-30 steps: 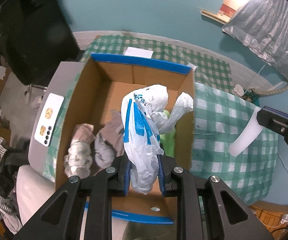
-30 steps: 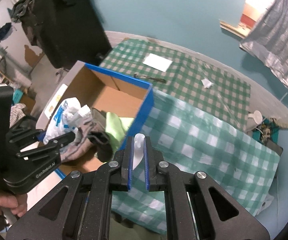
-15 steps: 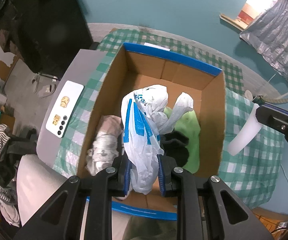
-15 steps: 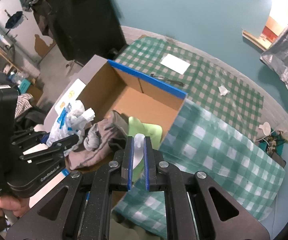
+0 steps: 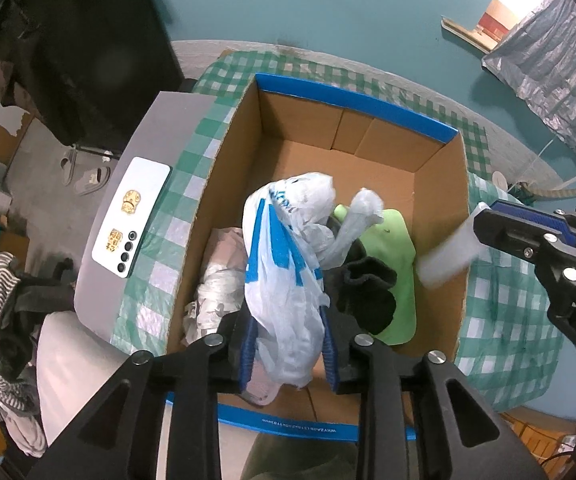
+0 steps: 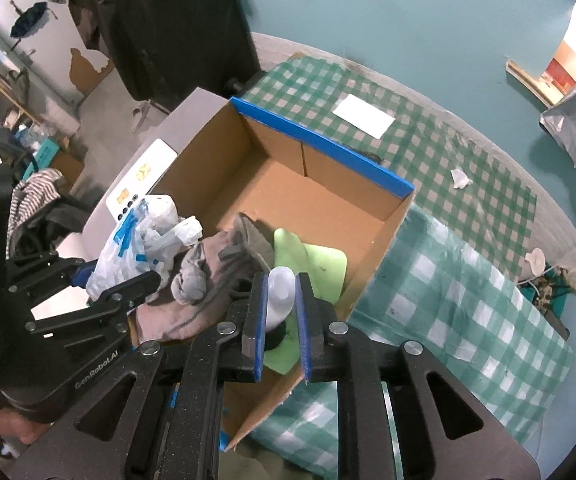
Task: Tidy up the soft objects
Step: 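Release the plastic bag into the box with the left tool while the right tool drops the white tube in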
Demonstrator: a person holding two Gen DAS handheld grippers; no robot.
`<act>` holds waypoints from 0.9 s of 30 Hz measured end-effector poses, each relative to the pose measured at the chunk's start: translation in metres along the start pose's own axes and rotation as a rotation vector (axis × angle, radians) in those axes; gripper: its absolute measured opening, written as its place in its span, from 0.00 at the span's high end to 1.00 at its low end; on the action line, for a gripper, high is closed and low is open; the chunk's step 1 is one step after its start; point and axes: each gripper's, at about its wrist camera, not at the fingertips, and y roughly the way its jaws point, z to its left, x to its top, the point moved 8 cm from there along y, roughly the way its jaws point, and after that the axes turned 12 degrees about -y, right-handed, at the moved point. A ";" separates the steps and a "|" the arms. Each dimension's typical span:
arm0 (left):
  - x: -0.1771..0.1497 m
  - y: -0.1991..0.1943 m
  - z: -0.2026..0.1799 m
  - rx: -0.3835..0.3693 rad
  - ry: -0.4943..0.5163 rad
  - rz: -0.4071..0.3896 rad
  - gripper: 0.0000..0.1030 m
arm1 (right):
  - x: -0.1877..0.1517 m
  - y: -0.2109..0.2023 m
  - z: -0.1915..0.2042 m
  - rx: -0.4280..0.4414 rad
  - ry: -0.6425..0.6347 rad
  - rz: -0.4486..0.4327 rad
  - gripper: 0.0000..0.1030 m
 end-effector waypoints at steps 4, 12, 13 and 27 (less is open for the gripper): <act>0.001 -0.002 0.001 -0.006 -0.002 -0.007 0.56 | 0.002 0.000 0.003 -0.009 0.002 -0.002 0.66; 0.002 -0.010 0.005 -0.015 -0.017 -0.019 0.51 | 0.002 -0.007 0.003 -0.012 0.018 -0.017 0.56; 0.001 -0.012 0.006 -0.019 -0.019 -0.020 0.51 | 0.002 -0.009 0.002 -0.013 0.021 -0.021 0.55; 0.006 -0.058 -0.006 -0.084 -0.022 -0.088 0.37 | 0.007 -0.060 -0.006 -0.070 0.075 -0.118 0.45</act>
